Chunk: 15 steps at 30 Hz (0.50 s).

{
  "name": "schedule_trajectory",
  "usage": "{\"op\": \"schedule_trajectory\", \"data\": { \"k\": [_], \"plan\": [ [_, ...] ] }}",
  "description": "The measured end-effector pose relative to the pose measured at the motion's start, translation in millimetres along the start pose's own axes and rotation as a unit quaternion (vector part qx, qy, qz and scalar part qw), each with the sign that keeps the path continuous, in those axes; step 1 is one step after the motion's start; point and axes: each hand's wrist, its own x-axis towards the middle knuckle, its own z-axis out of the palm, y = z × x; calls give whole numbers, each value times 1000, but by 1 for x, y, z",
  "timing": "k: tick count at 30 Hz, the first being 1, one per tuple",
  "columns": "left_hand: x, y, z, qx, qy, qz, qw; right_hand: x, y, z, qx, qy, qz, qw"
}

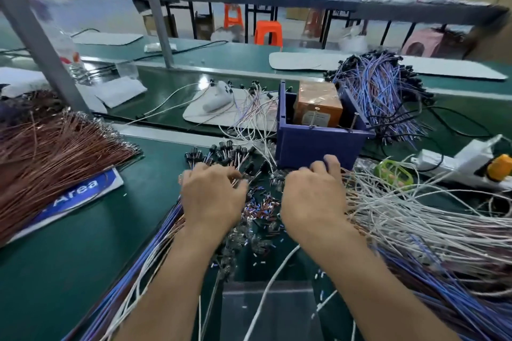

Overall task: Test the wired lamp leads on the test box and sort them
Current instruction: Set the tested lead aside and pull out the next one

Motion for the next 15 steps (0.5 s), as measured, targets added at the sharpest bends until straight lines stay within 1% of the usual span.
{"op": "schedule_trajectory", "data": {
  "k": [1, 3, 5, 7, 9, 11, 12, 13, 14, 15],
  "plan": [
    [-1, 0, 2, 25, -28, 21, 999, 1, -8, -3, 16, -7, -13, 1000],
    [0, -3, 6, 51, -74, 34, 995, 6, -23, -5, 77, -8, -33, 996],
    [0, -6, 6, 44, -79, 22, 996, 11, -33, -4, 160, -29, -10, 987],
    [-1, -4, 4, 14, -62, -7, 998, 15, -37, 2, 229, -57, 39, 971],
    [-1, 1, -1, -52, -29, -72, 996, 18, -36, 13, 307, -68, 80, 946],
    [3, 3, -6, -112, -15, -140, 984, 20, -34, 22, 414, -63, 113, 901],
    [5, 3, -8, -147, -11, -159, 976, 20, -34, 24, 461, -64, 122, 877],
    [6, 3, -10, -201, -9, -166, 965, 21, -33, 25, 496, -67, 119, 858],
    [7, 2, -12, -277, -15, -162, 947, 21, -33, 25, 525, -65, 107, 842],
    [7, 3, -13, -368, -34, -151, 917, 20, -33, 24, 563, -52, 89, 820]
  ]
}}
